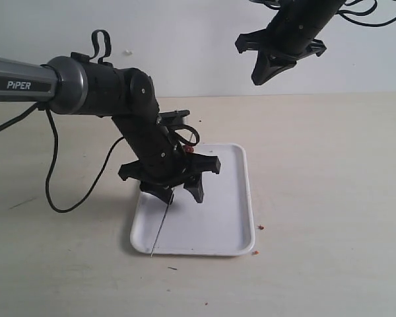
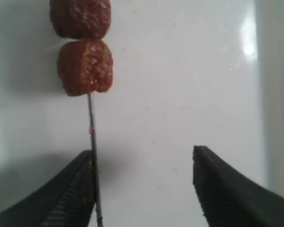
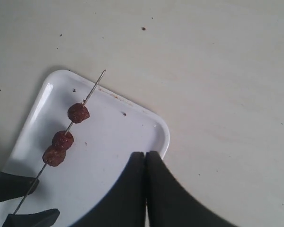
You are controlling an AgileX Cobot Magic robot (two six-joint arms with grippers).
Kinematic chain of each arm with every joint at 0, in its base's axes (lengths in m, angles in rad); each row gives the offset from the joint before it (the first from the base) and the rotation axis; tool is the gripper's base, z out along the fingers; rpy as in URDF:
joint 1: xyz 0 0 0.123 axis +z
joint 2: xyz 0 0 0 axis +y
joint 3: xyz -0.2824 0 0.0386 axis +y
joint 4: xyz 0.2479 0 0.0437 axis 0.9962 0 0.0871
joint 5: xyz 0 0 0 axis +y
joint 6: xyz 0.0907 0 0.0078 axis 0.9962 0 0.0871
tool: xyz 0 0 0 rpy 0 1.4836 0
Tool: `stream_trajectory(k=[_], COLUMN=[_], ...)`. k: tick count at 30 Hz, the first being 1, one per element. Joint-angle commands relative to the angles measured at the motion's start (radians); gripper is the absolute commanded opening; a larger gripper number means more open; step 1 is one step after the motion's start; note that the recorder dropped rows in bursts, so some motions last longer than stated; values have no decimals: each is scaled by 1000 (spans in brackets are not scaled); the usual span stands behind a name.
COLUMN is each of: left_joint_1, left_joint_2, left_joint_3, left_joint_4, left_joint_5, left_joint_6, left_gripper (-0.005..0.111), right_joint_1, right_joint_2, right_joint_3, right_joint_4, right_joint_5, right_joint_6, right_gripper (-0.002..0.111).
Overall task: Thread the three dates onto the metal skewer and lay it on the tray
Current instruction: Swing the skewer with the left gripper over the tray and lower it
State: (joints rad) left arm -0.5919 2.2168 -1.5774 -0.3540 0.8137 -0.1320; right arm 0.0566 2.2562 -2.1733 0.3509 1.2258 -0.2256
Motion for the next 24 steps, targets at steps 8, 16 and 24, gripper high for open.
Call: stream_trajectory(k=[8,16,24], left_joint_1=[-2,-5,-5], left_joint_2=[-11,-11,-11], left_joint_3=[-7,-7,-7], left_joint_4=[-54,-83,-32], left_joint_5=[-30,-48,-16], left_joint_6=[71,76,72], left_gripper=[81,56,56], right_joint_1=[1,1,1], right_joint_2=[-10,-10,-10], right_joint_3=[5,5,5], right_joint_4=[17,17,41], right_joint_5=[-5,-5,-5], right_joint_6=[-11,-19,-43], right_gripper=[0,0,0])
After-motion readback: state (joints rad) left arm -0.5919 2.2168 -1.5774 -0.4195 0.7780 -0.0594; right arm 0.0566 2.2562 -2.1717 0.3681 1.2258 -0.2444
